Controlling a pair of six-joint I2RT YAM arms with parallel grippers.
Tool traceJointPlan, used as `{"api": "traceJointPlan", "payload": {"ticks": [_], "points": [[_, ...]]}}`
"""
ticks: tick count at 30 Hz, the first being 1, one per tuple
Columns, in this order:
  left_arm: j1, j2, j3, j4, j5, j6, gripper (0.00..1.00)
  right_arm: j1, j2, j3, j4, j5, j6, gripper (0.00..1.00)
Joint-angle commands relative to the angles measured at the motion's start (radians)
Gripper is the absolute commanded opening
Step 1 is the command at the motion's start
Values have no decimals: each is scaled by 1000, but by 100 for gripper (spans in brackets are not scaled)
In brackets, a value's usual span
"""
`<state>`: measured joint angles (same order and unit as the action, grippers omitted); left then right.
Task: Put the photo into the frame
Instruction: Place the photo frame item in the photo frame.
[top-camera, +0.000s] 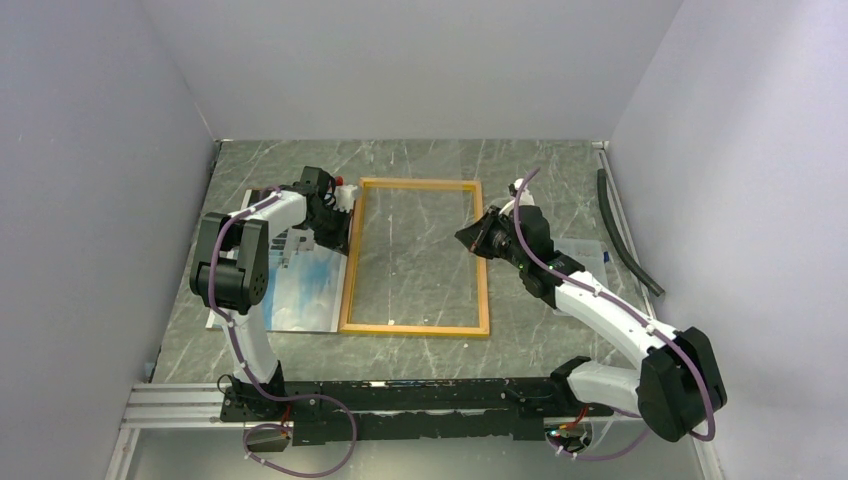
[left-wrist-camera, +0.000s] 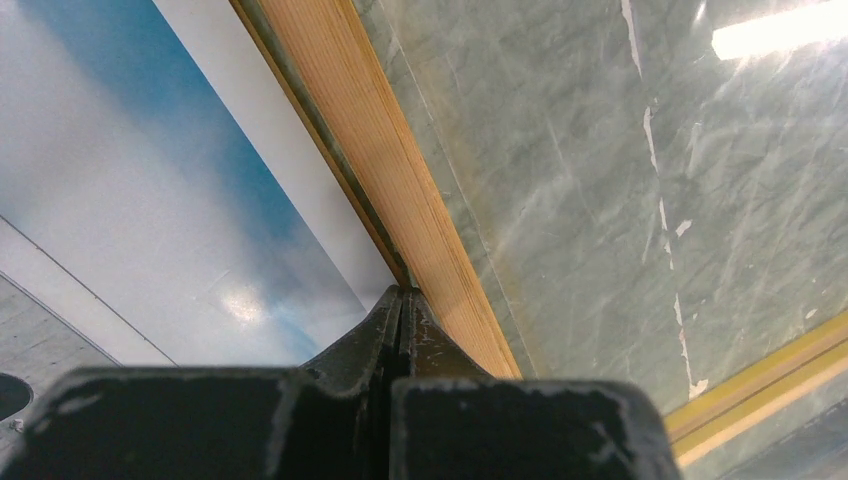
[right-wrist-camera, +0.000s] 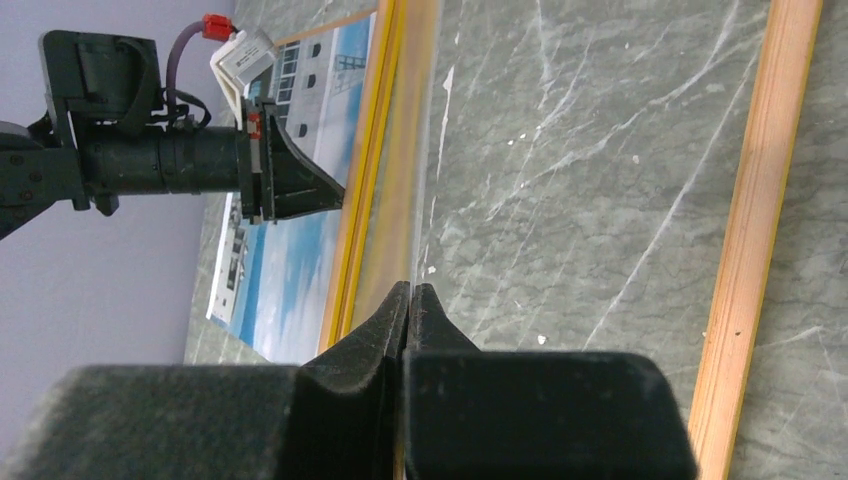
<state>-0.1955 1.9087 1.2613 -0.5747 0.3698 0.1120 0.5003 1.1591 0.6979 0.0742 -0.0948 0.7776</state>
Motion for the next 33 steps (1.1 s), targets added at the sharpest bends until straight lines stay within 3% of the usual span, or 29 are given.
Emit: {"api": "traceJointPlan", "payload": {"ticks": [1, 24, 33], "points": [[-13, 1, 11, -27, 37, 7, 3, 2, -23, -2, 76, 61, -13, 0], [-14, 9, 7, -18, 43, 8, 3, 3, 26, -83, 378, -172, 178, 0], [-13, 6, 6, -21, 48, 8, 3, 3, 59, -112, 412, -166, 244, 0]]}}
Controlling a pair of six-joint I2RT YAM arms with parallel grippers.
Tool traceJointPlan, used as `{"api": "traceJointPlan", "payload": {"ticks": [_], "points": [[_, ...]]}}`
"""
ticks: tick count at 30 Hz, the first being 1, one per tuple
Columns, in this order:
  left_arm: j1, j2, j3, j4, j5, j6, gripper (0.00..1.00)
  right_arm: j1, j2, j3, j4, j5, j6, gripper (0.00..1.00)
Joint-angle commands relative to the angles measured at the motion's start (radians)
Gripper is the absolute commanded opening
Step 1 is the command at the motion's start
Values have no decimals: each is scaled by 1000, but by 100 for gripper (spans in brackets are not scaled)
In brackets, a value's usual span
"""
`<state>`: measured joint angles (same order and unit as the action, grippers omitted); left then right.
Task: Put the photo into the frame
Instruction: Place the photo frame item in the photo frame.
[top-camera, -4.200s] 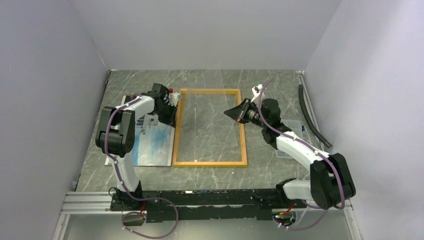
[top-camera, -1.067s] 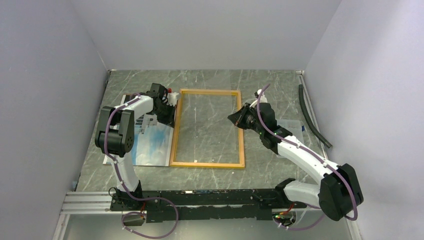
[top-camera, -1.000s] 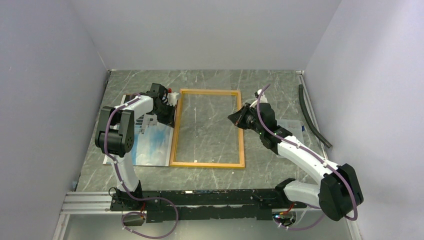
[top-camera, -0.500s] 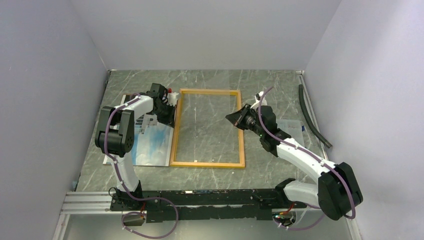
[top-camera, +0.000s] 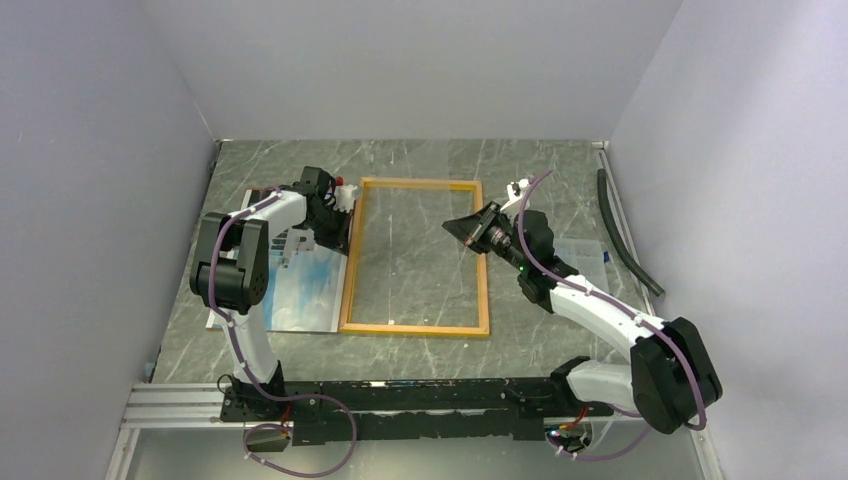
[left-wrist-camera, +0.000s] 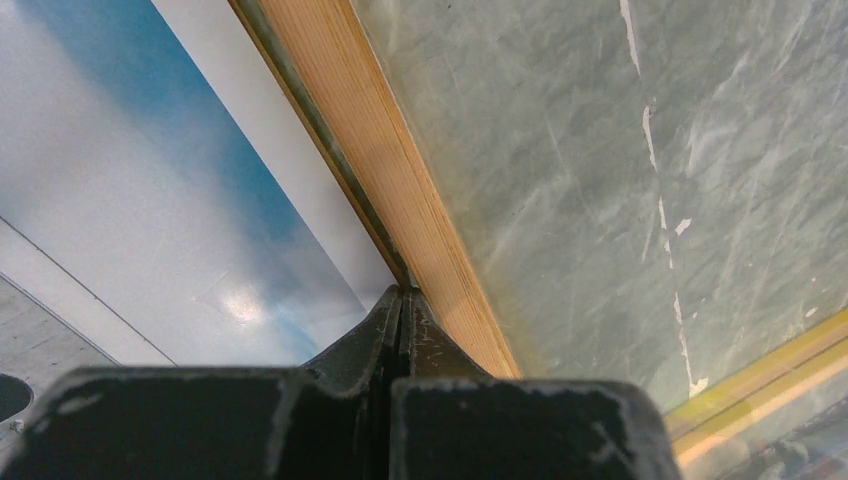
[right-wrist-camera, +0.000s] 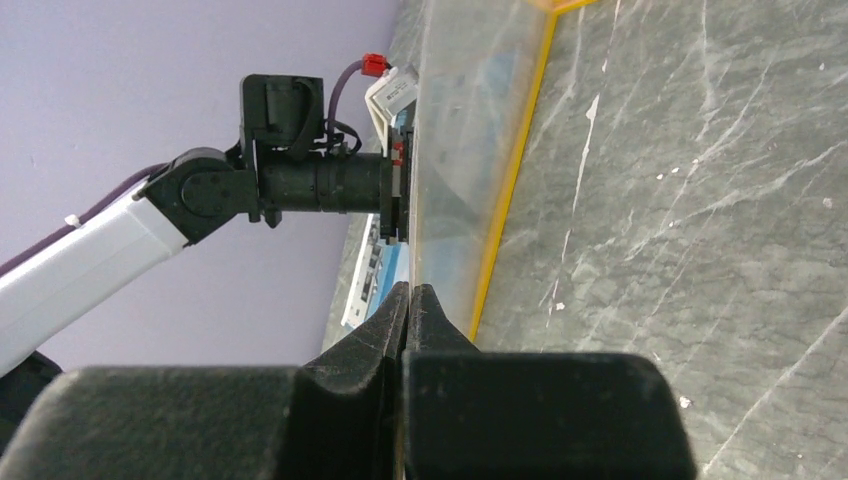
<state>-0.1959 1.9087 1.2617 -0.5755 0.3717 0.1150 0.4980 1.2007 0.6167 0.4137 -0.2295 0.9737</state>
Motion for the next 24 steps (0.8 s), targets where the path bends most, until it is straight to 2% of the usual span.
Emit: {"api": "traceJointPlan", "payload": {"ticks": [1, 10, 24], "points": [[-13, 6, 6, -20, 47, 5, 3, 6, 23, -32, 78, -33, 56, 0], [-13, 4, 10, -22, 46, 8, 3, 6, 42, -14, 82, -33, 49, 0], [-14, -6, 10, -23, 57, 0, 3, 8, 17, -34, -11, 46, 30, 0]]}}
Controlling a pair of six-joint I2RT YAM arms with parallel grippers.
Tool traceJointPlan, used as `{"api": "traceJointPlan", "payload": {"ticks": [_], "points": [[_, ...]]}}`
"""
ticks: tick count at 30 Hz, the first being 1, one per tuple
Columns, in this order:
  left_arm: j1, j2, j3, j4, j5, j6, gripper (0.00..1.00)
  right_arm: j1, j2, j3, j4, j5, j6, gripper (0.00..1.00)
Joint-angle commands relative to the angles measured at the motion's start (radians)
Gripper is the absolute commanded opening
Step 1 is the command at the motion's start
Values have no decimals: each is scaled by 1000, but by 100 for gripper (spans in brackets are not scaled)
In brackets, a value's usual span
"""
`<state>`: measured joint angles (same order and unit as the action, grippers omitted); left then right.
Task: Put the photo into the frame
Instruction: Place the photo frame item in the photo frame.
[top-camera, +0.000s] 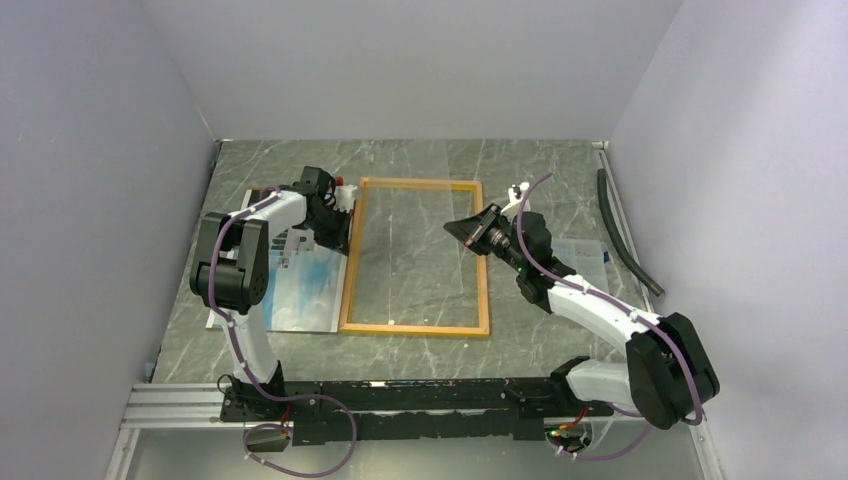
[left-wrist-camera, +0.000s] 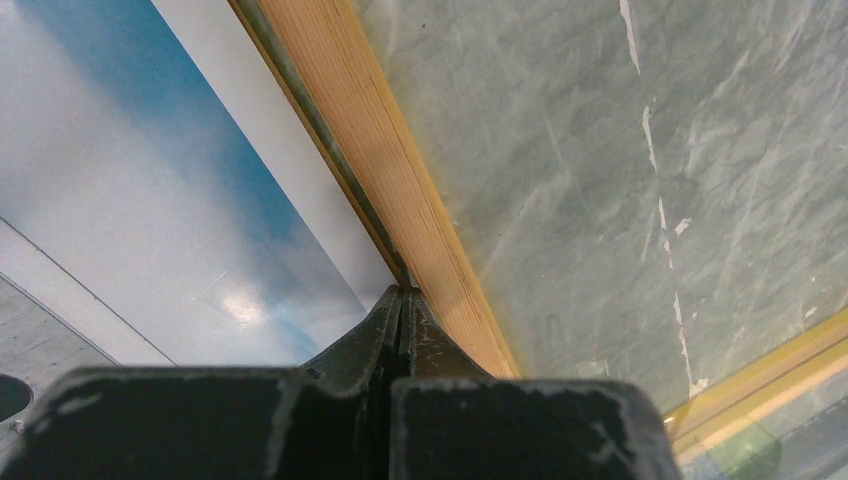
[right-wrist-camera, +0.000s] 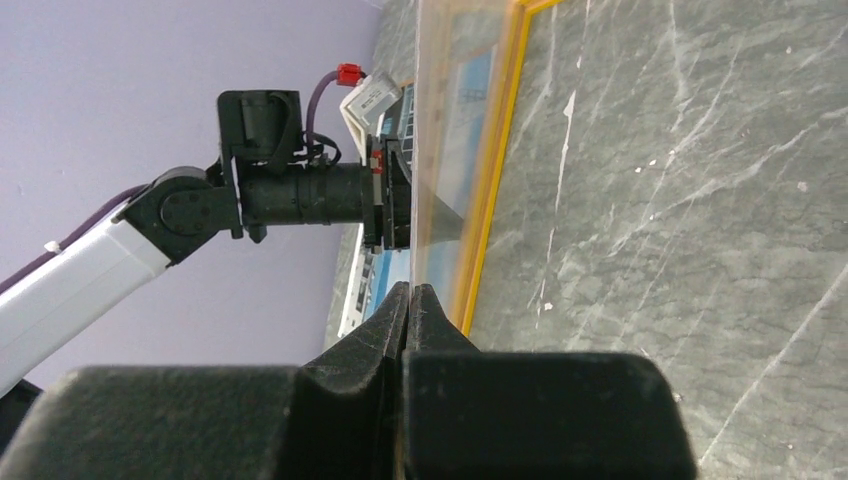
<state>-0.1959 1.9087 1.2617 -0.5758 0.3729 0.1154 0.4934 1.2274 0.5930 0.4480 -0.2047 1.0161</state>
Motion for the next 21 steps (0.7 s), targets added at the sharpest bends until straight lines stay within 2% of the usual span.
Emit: {"api": "traceJointPlan", "payload": {"ticks": [1, 11, 21], "points": [[-14, -5, 10, -22, 56, -1, 3, 15, -6, -8, -46, 24, -4, 0], [-17, -13, 4, -19, 54, 0, 3, 77, -7, 63, -151, 108, 14, 0], [-17, -19, -3, -17, 46, 6, 3, 88, -43, 47, -202, 150, -32, 0]]}}
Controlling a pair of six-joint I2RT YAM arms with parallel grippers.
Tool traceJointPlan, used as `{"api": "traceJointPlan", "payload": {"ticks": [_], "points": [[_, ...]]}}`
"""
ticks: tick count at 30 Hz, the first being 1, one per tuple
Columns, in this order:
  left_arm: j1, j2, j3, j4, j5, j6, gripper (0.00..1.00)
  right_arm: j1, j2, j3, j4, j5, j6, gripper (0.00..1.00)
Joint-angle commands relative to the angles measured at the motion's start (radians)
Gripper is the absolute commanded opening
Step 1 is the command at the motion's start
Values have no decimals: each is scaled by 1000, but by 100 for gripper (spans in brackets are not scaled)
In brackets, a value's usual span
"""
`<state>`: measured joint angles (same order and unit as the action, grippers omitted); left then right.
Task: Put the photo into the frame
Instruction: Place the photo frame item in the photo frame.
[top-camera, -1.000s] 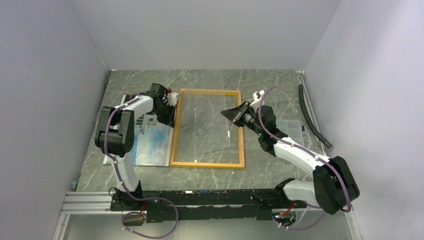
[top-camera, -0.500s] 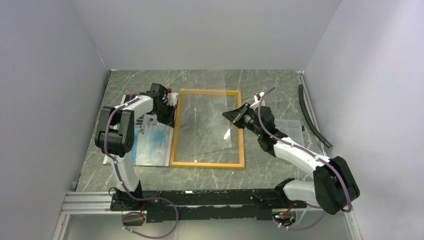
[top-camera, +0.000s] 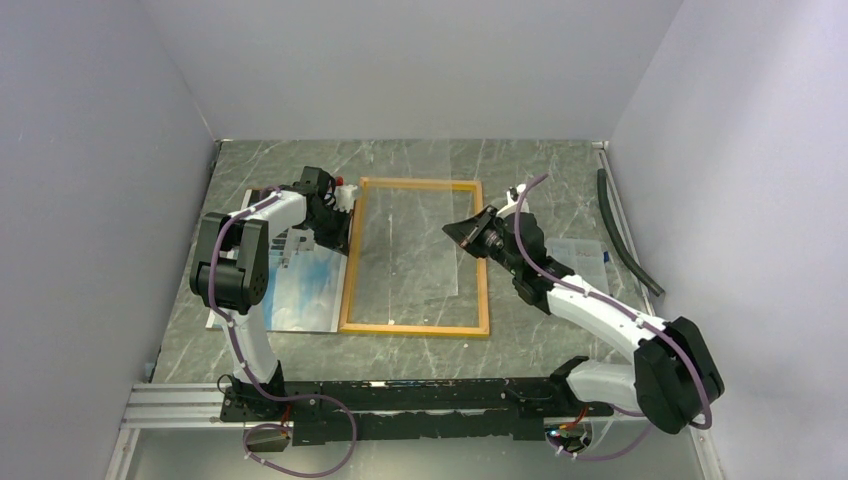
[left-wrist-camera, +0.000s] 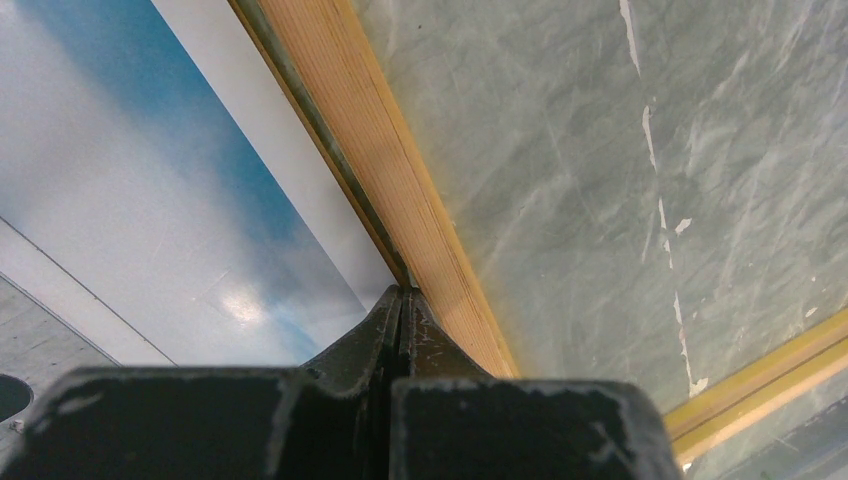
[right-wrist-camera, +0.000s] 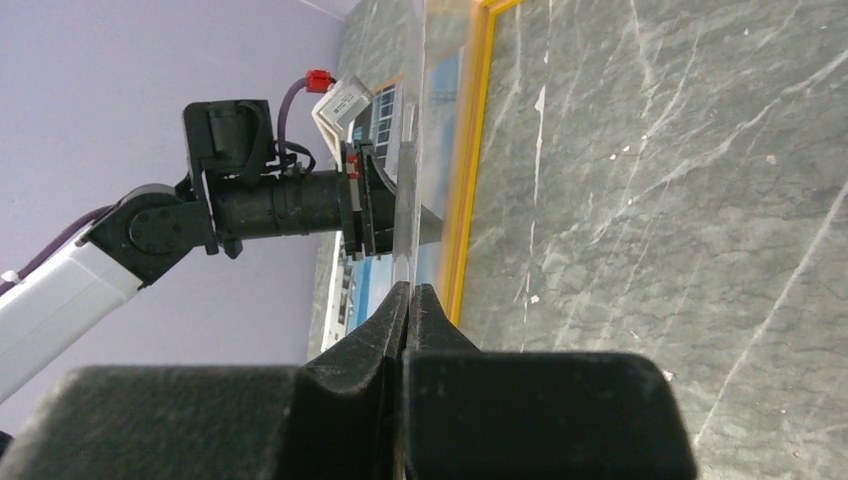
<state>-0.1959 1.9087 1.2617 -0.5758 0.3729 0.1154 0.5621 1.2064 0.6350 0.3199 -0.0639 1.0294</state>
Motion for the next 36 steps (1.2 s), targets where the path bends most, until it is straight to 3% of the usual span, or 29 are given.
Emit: {"api": "traceJointPlan", "payload": {"ticks": [1, 26, 30, 34, 36], "points": [[-17, -20, -4, -17, 46, 5, 3, 19, -31, 5, -87, 17, -59, 0], [-17, -27, -5, -17, 41, 6, 3, 1, 29, 20, -196, 62, -167, 1], [-16, -29, -4, -19, 40, 9, 3, -6, 40, 43, -229, 82, -198, 14], [-15, -30, -7, -18, 37, 11, 3, -21, 56, 52, -249, 78, -225, 50], [-17, -31, -6, -19, 38, 12, 3, -31, 71, 60, -259, 72, -241, 62]]}}
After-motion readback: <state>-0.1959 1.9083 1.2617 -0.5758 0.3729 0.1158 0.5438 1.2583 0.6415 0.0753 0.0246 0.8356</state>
